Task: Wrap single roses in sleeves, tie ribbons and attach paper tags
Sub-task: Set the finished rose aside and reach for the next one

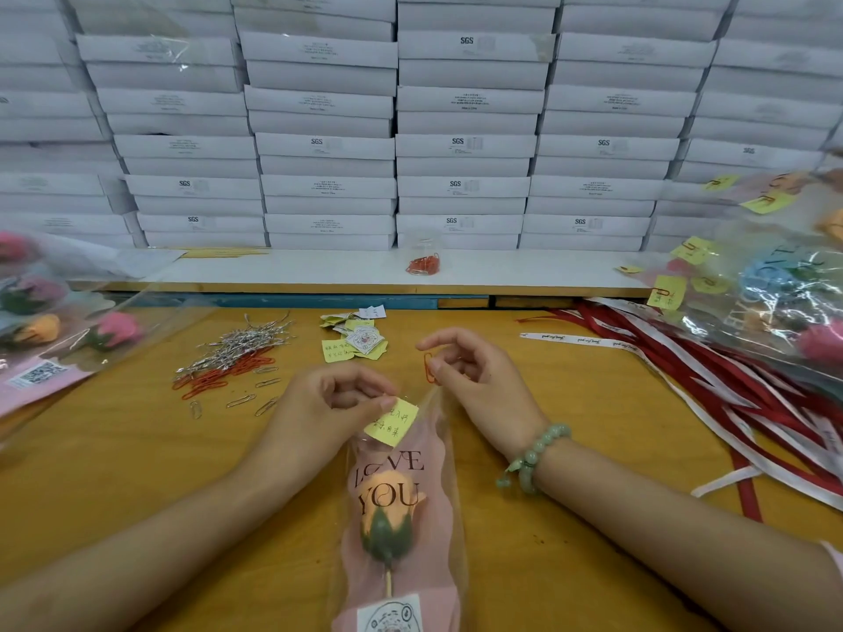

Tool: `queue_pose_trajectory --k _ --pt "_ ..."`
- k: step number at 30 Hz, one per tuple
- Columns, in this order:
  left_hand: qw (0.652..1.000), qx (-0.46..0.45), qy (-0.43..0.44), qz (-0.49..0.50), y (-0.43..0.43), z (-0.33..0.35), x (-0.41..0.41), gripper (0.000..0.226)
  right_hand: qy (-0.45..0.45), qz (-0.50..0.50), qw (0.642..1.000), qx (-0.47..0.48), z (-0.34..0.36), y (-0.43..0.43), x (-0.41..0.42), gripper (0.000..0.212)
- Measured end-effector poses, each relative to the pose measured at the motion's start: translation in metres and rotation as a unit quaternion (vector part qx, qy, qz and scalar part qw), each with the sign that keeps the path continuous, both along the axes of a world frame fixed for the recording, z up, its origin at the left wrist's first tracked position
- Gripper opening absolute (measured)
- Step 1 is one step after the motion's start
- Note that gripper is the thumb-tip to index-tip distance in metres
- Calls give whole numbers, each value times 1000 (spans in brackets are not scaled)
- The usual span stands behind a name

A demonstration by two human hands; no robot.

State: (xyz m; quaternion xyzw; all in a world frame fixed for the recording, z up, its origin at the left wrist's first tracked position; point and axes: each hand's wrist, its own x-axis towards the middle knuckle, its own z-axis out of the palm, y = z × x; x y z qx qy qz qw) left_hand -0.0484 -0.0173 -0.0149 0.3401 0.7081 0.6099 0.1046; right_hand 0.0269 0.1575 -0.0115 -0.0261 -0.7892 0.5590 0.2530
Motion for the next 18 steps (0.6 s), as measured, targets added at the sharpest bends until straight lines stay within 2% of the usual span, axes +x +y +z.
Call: queue_pose_trajectory --k 7,11,18 --pt "998 -1 64 -29 1 4 3 10 25 3 999 26 1 -4 2 9" --pt "996 -1 82 -37 0 5 4 11 37 -5 996 78 3 -7 4 11" --pt "998 23 65 0 1 2 2 15 35 23 997 67 3 -8 3 6"
